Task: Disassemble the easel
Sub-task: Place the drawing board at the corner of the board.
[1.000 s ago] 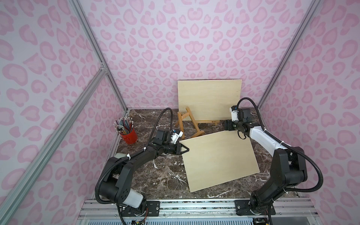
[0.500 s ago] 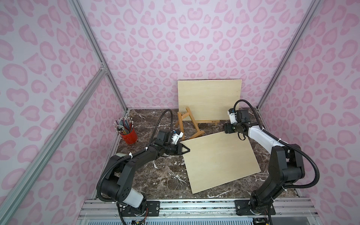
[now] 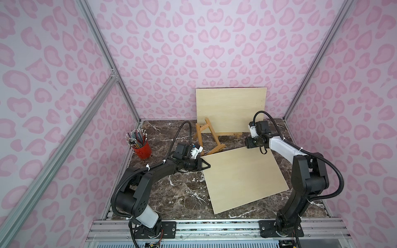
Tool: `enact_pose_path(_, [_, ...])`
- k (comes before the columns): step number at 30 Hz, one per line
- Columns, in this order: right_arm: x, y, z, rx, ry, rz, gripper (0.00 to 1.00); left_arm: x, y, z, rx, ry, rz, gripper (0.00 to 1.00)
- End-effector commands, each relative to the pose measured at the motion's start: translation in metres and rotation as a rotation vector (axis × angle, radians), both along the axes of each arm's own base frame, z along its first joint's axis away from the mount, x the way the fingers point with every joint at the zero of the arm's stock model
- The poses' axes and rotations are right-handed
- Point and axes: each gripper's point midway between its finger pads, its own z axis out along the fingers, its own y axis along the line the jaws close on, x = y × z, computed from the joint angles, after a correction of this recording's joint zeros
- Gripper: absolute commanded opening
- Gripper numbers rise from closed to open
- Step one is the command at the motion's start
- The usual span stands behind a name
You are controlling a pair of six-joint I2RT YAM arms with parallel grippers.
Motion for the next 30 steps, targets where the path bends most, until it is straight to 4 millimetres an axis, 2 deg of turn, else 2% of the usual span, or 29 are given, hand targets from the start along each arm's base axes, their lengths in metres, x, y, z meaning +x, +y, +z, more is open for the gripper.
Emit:
enact_pose_path(1, [-0.038,-0.015,-0.035,-0.095,0.194,0.008,0.70,0.061,0.045,-0.021,0.319,-0.294,0.229,0.02])
enact_pose_path(6, [-0.051,-0.016,-0.048,-0.097,0.235,0.013,0.69,0.062,0.041,-0.025,0.345,-0.291,0.261,0.02])
enact_pose_path(11, [-0.073,-0.017,-0.059,-0.086,0.272,0.015,0.68,0.064,0.038,-0.034,0.386,-0.281,0.309,0.02])
enact_pose_path(18, [-0.092,-0.022,-0.064,-0.074,0.279,-0.004,0.68,0.067,0.028,-0.047,0.436,-0.269,0.310,0.02])
enact_pose_path(22, [-0.089,-0.031,-0.056,-0.076,0.246,-0.035,0.71,0.066,0.020,-0.050,0.448,-0.275,0.303,0.02])
enact_pose_path(26, [-0.077,-0.035,-0.034,-0.063,0.174,-0.069,0.79,0.063,0.011,-0.054,0.450,-0.268,0.305,0.02])
enact_pose_path(30, [-0.073,-0.034,-0.018,-0.008,0.126,-0.080,0.82,0.057,-0.002,-0.059,0.455,-0.260,0.284,0.02])
